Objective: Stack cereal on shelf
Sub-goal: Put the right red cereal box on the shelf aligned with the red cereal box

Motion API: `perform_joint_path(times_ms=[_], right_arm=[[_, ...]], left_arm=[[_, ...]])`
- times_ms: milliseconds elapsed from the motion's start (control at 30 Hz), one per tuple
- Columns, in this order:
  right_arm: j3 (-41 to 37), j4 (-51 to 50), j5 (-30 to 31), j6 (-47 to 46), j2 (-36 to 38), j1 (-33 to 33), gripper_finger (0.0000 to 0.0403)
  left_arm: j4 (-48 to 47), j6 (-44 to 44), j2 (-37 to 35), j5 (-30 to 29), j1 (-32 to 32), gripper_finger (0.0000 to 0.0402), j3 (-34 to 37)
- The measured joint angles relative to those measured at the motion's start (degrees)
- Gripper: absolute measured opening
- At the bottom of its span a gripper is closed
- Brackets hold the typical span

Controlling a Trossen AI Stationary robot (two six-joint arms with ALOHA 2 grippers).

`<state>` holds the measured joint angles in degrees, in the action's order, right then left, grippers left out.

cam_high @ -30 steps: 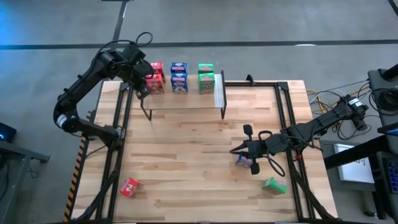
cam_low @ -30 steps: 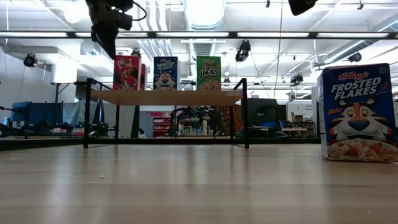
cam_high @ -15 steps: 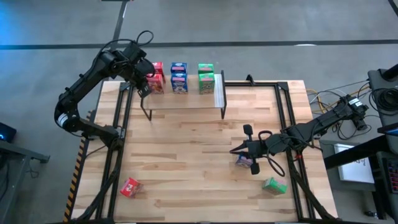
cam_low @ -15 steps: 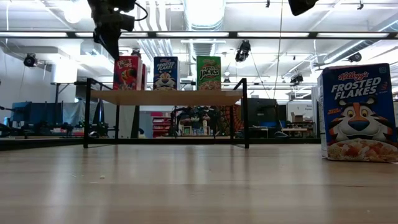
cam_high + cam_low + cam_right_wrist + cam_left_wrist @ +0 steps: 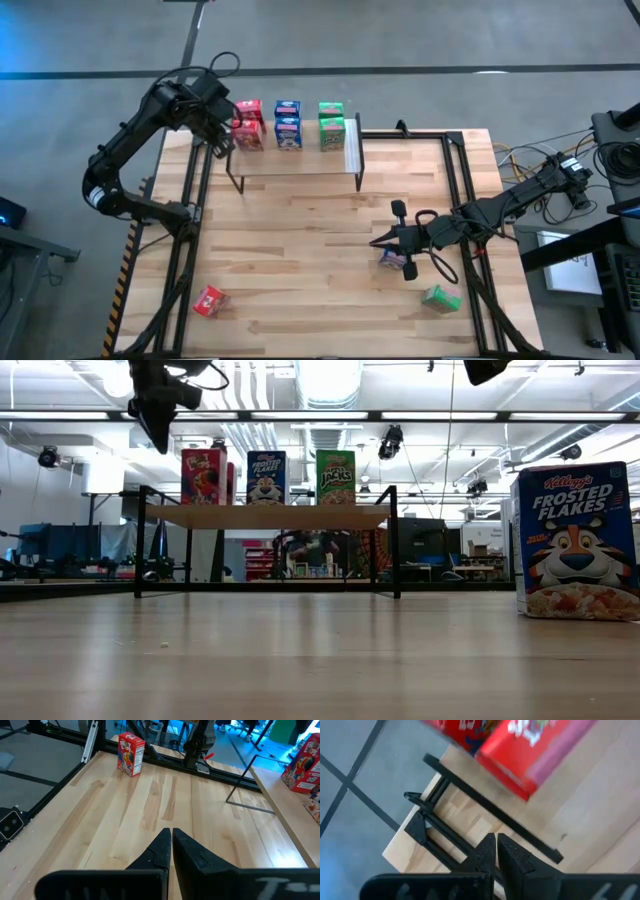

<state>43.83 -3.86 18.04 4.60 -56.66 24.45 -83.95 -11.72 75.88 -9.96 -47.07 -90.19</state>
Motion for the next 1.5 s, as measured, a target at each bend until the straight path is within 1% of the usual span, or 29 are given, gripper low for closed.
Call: perform_joint_path(times_ms=[167, 500, 667, 900, 967, 1133, 1500], right_arm=[[0.0, -0.06, 0.0, -0.02, 0.0, 0.0, 0.0009], [0.0, -0.15, 0.0, 0.0, 0.0, 0.0, 0.0009], [0.0, -0.15, 0.0, 0.0, 0.0, 0.0, 0.0009], [0.0, -0.17, 0.01, -0.02, 0.0, 0.0, 0.0009], [0.0, -0.17, 0.0, -0.02, 0.0, 0.0, 0.0009], [0.0, -0.17, 0.01, -0.02, 0.0, 0.0, 0.0009], [0.0, -0.15, 0.02, -0.02, 0.0, 0.0, 0.0009]], left_arm=[[2.82, 0.51, 1.43, 0.02, 0.0, 0.0001, 0.0], [3.85, 0.91, 2.8, 0.43, 0.0, 0.0001, 0.0], [4.38, 1.32, 2.8, 3.39, 0.0, 0.0001, 0.0], [4.38, 1.76, 2.8, 3.51, 0.0, 0.0001, 0.0], [4.35, 1.76, 2.8, 2.92, 0.0, 0.0001, 0.0], [3.02, 2.85, 2.44, -1.3, 0.0, 0.0001, -0.34], [5.15, 4.97, -1.94, -1.46, 1.26, 0.0001, -1.14]])
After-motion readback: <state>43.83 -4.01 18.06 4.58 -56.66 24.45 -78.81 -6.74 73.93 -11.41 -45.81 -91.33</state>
